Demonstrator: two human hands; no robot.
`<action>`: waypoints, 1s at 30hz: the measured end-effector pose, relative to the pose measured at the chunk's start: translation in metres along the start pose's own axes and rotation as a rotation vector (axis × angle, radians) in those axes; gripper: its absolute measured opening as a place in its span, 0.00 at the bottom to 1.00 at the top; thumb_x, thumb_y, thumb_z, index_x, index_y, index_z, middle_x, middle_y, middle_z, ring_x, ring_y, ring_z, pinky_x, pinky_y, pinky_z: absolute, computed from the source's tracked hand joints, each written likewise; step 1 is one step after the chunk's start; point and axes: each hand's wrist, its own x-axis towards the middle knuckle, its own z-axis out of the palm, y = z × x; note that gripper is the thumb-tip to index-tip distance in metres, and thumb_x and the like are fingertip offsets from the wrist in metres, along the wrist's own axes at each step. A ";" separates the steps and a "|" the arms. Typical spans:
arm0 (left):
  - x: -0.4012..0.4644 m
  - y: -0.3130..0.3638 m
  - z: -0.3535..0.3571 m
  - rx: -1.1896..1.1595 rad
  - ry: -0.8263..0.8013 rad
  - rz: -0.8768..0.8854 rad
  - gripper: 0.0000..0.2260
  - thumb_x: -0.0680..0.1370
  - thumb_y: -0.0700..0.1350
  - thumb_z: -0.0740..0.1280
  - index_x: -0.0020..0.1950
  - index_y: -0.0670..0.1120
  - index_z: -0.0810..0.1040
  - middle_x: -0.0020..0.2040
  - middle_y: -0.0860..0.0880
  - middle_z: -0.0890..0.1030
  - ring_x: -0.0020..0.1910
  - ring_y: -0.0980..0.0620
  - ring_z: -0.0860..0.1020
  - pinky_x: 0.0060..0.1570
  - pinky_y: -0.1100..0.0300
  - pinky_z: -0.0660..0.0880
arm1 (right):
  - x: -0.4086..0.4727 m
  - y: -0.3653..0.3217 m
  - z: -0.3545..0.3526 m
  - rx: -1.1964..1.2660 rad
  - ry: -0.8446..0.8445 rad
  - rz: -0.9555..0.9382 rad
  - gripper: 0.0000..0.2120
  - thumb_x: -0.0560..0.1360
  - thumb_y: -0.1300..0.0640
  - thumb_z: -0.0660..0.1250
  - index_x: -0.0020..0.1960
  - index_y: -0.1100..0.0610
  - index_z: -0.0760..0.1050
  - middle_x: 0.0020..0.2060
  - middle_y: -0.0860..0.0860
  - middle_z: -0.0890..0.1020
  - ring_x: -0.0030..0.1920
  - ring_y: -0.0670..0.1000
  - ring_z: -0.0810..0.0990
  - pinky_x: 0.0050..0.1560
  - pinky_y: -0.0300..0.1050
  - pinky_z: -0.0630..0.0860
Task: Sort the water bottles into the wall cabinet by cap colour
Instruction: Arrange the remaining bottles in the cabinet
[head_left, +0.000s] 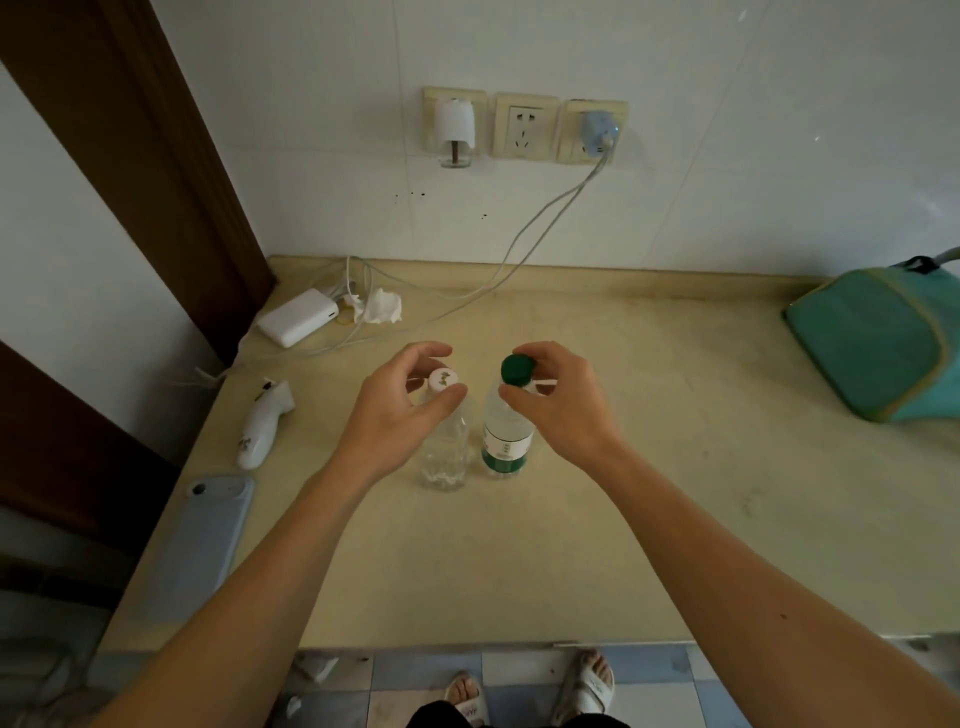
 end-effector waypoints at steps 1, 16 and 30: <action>-0.001 -0.002 0.000 -0.008 0.000 -0.004 0.20 0.73 0.54 0.74 0.65 0.58 0.77 0.55 0.58 0.82 0.57 0.60 0.79 0.63 0.57 0.75 | 0.000 0.004 0.001 0.009 -0.008 0.007 0.21 0.73 0.56 0.76 0.64 0.50 0.76 0.56 0.43 0.82 0.58 0.45 0.78 0.60 0.42 0.76; -0.032 -0.072 0.041 -0.138 -0.008 -0.295 0.40 0.60 0.57 0.81 0.69 0.62 0.69 0.61 0.60 0.79 0.62 0.56 0.78 0.58 0.53 0.77 | 0.000 0.098 0.052 0.126 -0.148 0.249 0.34 0.64 0.51 0.81 0.66 0.46 0.69 0.57 0.39 0.79 0.57 0.42 0.78 0.57 0.44 0.77; -0.022 -0.066 0.054 -0.140 0.075 -0.220 0.28 0.63 0.50 0.81 0.58 0.67 0.76 0.52 0.64 0.83 0.52 0.65 0.81 0.43 0.75 0.74 | -0.005 0.096 0.048 0.207 -0.040 0.243 0.30 0.65 0.54 0.82 0.62 0.44 0.72 0.51 0.37 0.81 0.48 0.34 0.81 0.43 0.32 0.76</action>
